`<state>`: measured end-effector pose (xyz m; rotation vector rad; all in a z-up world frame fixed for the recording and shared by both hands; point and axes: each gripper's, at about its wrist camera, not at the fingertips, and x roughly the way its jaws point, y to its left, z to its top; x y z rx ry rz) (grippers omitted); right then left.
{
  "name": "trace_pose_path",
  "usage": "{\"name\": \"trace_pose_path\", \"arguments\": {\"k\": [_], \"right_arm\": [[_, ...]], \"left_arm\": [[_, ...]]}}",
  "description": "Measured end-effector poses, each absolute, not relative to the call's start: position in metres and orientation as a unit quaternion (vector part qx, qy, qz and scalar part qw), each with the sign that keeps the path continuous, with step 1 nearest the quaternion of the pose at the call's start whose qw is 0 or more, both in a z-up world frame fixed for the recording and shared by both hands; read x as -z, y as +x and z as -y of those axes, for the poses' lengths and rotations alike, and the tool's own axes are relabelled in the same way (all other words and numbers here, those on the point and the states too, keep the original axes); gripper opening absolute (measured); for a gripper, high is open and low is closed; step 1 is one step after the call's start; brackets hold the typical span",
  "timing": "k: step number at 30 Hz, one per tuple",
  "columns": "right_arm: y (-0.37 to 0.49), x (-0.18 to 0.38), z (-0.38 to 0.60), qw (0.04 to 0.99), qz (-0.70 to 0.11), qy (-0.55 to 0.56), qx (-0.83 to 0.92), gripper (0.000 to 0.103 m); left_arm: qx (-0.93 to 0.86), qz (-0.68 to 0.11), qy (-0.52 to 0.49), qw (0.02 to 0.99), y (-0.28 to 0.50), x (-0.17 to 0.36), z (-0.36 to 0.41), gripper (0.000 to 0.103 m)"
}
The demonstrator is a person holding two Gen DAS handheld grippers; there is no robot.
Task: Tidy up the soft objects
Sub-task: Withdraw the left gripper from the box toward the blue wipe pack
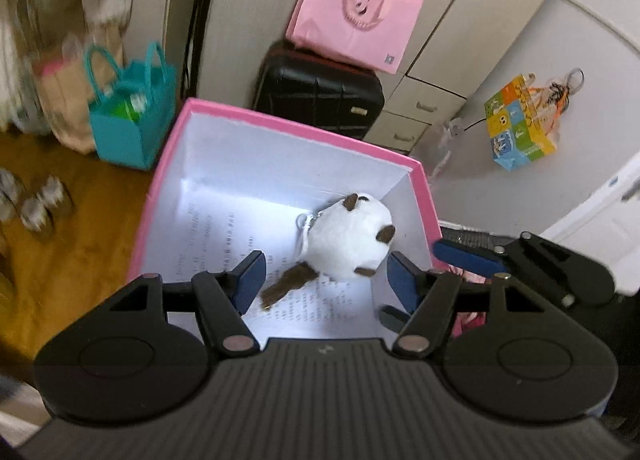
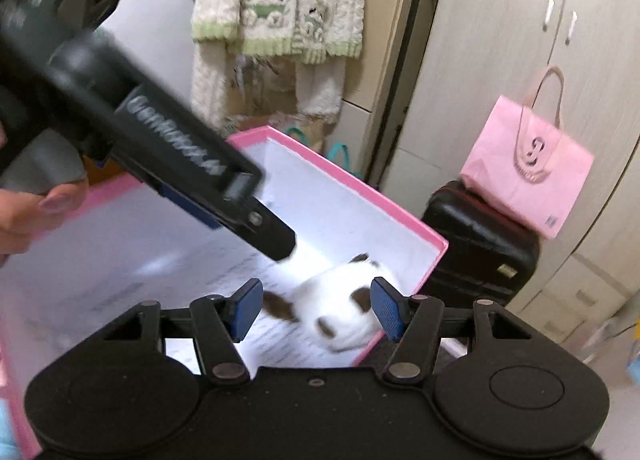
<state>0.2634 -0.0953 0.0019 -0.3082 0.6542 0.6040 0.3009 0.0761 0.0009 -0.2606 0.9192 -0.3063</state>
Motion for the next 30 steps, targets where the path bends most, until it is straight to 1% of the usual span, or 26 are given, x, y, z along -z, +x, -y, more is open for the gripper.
{"name": "trace_pose_path", "arguments": {"k": [6,12,21,30], "right_arm": [[0.238,-0.027,0.128,0.883,-0.338,-0.064,-0.319,0.065],[0.215,-0.050,0.155,0.875,-0.346,-0.003,-0.338,0.065],[0.169,-0.077,0.191,0.873,-0.343,0.012,-0.348,0.065],[0.115,-0.085,0.218,0.867,-0.339,0.002,-0.364,0.065]], "left_arm": [[0.157,-0.411,-0.056,0.896,0.256,-0.038,-0.065,0.070],[0.180,-0.379,-0.015,0.908,0.211,-0.071,-0.053,0.070],[0.223,-0.377,0.028,0.898,0.150,-0.098,-0.028,0.072],[0.237,-0.370,0.074,0.895,0.091,-0.105,-0.005,0.076]]}}
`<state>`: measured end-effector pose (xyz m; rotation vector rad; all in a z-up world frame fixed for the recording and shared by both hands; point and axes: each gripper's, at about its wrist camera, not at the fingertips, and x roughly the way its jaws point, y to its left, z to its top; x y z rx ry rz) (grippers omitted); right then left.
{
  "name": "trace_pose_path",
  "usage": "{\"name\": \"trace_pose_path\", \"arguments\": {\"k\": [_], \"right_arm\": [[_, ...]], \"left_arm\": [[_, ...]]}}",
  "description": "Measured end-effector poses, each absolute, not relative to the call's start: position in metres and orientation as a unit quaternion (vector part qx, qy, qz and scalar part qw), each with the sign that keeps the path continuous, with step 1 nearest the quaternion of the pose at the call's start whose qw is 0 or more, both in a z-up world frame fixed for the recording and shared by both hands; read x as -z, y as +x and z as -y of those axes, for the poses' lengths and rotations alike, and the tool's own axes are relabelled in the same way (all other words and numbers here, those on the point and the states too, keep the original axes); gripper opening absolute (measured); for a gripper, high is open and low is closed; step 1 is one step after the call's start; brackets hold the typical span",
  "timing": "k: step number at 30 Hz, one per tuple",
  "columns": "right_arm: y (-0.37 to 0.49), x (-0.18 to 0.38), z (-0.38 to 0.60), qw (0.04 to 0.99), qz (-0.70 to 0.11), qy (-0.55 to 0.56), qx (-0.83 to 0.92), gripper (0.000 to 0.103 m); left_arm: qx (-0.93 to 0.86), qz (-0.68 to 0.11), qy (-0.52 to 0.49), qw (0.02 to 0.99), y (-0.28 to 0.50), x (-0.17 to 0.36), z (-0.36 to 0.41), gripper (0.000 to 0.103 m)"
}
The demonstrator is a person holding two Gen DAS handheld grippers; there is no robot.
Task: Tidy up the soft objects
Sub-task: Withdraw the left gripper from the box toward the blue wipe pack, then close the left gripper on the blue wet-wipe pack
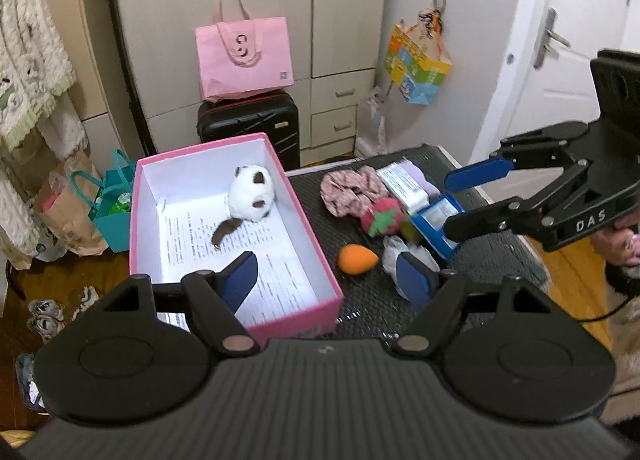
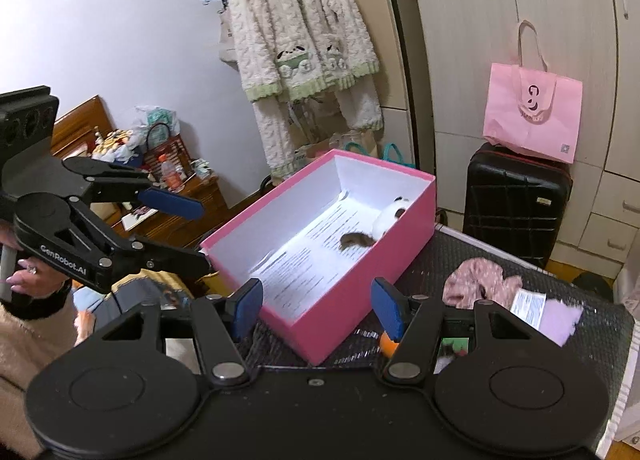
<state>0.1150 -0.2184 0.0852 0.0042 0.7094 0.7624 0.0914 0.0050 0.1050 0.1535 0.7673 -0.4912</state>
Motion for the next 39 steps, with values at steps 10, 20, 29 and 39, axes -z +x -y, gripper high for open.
{"name": "trace_pose_path", "arguments": {"k": [10,20,29,39], "right_arm": [[0.071,-0.065,0.257,0.875,-0.342,0.015,-0.341,0.067],[0.052,-0.026,0.298,0.880,-0.355,0.055,-0.311,0.067],[0.047,-0.002,0.329,0.908,-0.325,0.061,-0.259,0.069],[0.073,0.048,0.362,0.937,-0.286,0.047,-0.195,0.077]], "left_arm": [[0.272,-0.395,0.112,0.870,0.061,-0.080,0.028,0.082],[0.307,-0.410,0.139,0.847,0.048,-0.047,0.064,0.081],[0.328,-0.397,0.124,0.848,0.059,-0.030,0.097,0.081],[0.331,-0.351,0.072,0.873,0.093,0.009,0.128,0.082]]}}
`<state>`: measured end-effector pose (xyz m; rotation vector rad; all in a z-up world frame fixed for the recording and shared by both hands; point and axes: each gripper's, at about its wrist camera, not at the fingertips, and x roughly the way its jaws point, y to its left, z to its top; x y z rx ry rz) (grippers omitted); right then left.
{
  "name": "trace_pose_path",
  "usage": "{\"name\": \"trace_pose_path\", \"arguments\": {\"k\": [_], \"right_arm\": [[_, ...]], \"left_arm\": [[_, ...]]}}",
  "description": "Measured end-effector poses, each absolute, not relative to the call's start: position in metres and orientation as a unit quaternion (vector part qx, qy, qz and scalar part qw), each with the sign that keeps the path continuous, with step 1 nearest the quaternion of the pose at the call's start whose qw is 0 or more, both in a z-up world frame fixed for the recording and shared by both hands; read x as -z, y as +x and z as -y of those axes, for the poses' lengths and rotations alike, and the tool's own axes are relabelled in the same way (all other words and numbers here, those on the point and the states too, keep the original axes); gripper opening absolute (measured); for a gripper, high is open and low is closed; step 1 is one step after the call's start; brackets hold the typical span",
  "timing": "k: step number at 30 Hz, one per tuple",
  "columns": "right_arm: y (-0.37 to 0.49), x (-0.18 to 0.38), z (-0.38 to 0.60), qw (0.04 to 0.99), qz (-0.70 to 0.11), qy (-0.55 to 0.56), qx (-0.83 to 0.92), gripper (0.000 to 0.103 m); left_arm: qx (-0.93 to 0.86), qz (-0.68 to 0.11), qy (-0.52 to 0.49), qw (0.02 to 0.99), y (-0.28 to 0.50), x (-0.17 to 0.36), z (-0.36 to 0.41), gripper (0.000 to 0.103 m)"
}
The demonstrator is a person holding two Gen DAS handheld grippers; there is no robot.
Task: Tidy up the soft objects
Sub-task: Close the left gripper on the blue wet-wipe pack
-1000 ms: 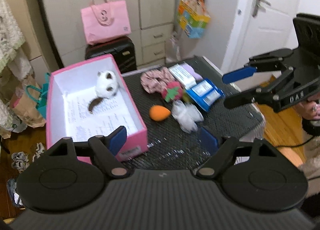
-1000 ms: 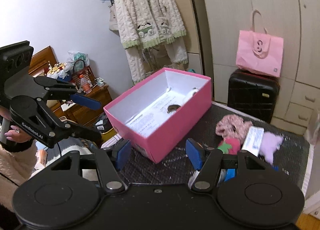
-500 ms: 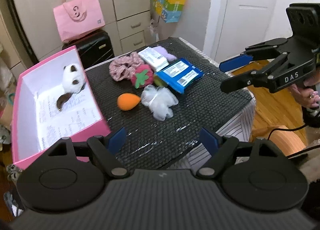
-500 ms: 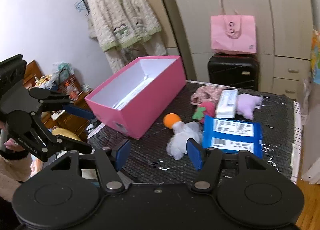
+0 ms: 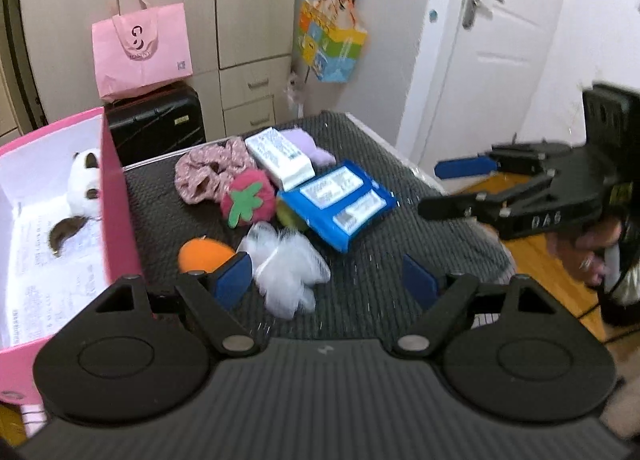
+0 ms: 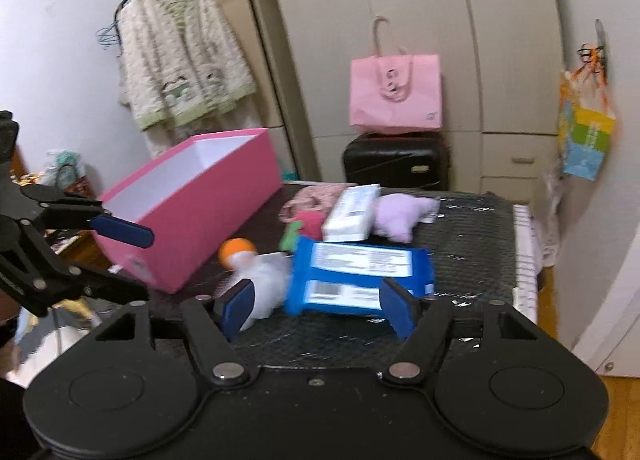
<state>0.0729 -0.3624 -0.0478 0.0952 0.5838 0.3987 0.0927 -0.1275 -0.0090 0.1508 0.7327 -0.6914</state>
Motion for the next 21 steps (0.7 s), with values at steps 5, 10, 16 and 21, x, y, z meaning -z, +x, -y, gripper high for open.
{"name": "trace_pose_path", "arguments": {"k": [5,10,16,21], "right_arm": [[0.101,0.070,0.381,0.940,-0.291,0.065,-0.163,0.077],[0.126,0.085,0.388,0.932,-0.310,0.074,-0.172,0.077],[0.151,0.099,0.393,0.916,-0.337,0.114,-0.186,0.072],[0.161,0.108,0.389,0.914,-0.347,0.107,-0.183,0.067]], "left_arm": [[0.322,-0.346,0.032,0.881,0.117,0.031,0.143,0.080],[0.314,-0.350,-0.001,0.882,0.139,0.046,0.155,0.076],[0.312,-0.353,0.011,0.882,0.153,0.060,0.172,0.060],[0.312,-0.369,0.009,0.875,0.162,0.073,0.179,0.048]]}}
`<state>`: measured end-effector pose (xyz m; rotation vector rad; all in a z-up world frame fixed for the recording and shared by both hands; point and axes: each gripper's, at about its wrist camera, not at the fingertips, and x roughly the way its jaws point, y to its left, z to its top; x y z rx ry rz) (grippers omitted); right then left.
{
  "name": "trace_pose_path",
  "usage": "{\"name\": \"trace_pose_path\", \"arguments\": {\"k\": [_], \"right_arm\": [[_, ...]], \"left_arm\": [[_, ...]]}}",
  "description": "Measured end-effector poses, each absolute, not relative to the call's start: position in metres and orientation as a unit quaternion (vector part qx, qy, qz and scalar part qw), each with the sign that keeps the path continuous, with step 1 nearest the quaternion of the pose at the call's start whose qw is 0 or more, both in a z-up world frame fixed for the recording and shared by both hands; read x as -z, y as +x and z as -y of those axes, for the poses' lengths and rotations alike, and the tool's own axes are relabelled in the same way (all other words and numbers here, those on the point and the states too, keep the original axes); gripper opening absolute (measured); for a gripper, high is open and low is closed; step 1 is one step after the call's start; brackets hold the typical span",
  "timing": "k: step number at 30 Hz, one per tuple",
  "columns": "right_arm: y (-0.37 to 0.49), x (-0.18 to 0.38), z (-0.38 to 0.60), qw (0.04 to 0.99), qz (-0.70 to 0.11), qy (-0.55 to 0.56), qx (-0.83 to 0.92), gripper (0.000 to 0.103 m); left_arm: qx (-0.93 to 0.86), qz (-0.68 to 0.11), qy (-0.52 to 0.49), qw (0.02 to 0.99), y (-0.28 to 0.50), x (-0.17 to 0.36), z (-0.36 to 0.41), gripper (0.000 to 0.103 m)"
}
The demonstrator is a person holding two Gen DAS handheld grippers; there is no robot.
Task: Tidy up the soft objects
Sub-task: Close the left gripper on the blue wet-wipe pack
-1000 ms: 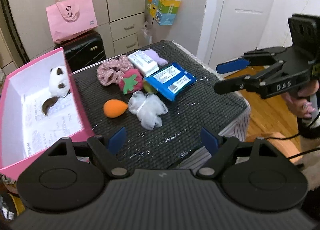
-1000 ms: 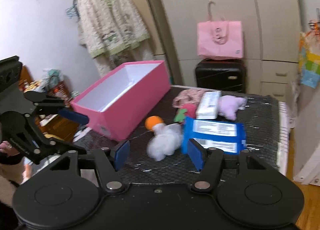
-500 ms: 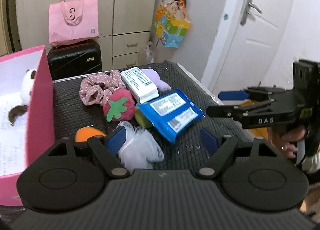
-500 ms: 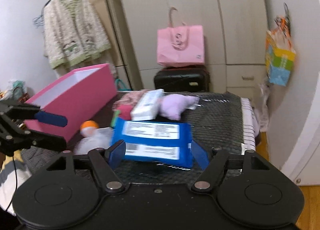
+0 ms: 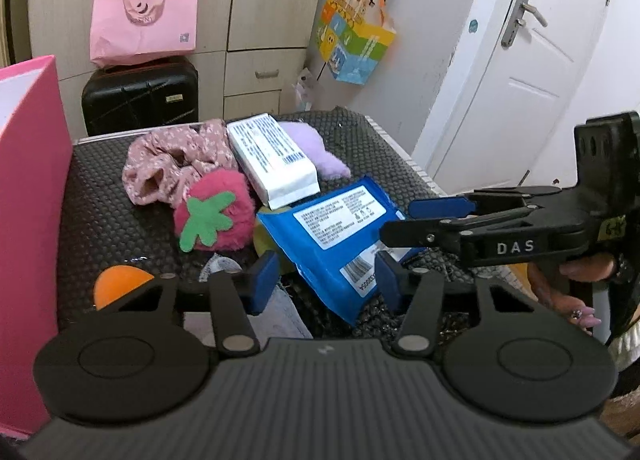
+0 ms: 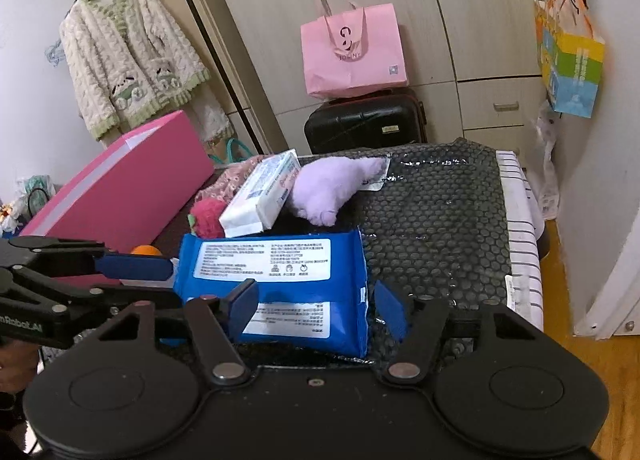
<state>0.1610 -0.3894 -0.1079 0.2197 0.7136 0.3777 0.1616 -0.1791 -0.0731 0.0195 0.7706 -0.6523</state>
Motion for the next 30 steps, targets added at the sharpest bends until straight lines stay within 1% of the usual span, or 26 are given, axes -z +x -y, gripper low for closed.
{"name": "trace_pose_path", "arguments": {"k": [2,4,5,6,8,9,10,13,14,16,18,21,25,30], "right_arm": [[0.163,0.113,0.389,0.910,-0.356,0.106,-0.183,0.066],[0.164,0.118,0.391,0.905,-0.362,0.119,-0.189,0.065],[0.164,0.122,0.393,0.903,-0.362,0.130,-0.193,0.065],[0.163,0.123,0.395,0.902,-0.359,0.136,-0.194,0.065],[0.160,0.125,0.398,0.902,-0.355,0.145,-0.199,0.058],[0.160,0.126,0.399,0.900,-0.355,0.153,-0.204,0.048],[0.159,0.127,0.400,0.899,-0.353,0.156,-0.205,0.045],[0.157,0.129,0.402,0.900,-0.349,0.156,-0.207,0.037],[0.157,0.129,0.403,0.900,-0.349,0.157,-0.208,0.035],[0.157,0.128,0.406,0.900,-0.348,0.160,-0.210,0.029],[0.156,0.128,0.408,0.897,-0.347,0.170,-0.214,0.025],[0.150,0.123,0.405,0.900,-0.344,0.170,-0.206,0.024],[0.137,0.111,0.399,0.908,-0.337,0.155,-0.196,0.024],[0.116,0.093,0.390,0.915,-0.325,0.143,-0.189,0.024]], "left_arm": [[0.309,-0.371,0.011,0.876,0.162,0.077,0.181,0.045],[0.306,-0.379,-0.004,0.874,0.164,0.082,0.180,0.038],[0.304,-0.384,-0.013,0.872,0.166,0.084,0.179,0.035],[0.302,-0.386,-0.017,0.871,0.167,0.086,0.178,0.029],[0.298,-0.390,-0.021,0.871,0.168,0.088,0.178,0.024],[0.296,-0.390,-0.023,0.872,0.168,0.089,0.178,0.024],[0.293,-0.389,-0.026,0.873,0.167,0.089,0.179,0.024],[0.286,-0.383,-0.023,0.878,0.164,0.088,0.182,0.024],[0.283,-0.377,-0.014,0.882,0.161,0.088,0.184,0.024],[0.279,-0.367,0.004,0.887,0.157,0.087,0.189,0.024],[0.273,-0.356,0.020,0.893,0.152,0.085,0.193,0.024],[0.271,-0.348,0.035,0.897,0.147,0.081,0.197,0.025],[0.280,-0.349,0.023,0.894,0.144,0.072,0.192,0.025],[0.297,-0.326,0.012,0.897,0.133,0.060,0.182,0.028]]}}
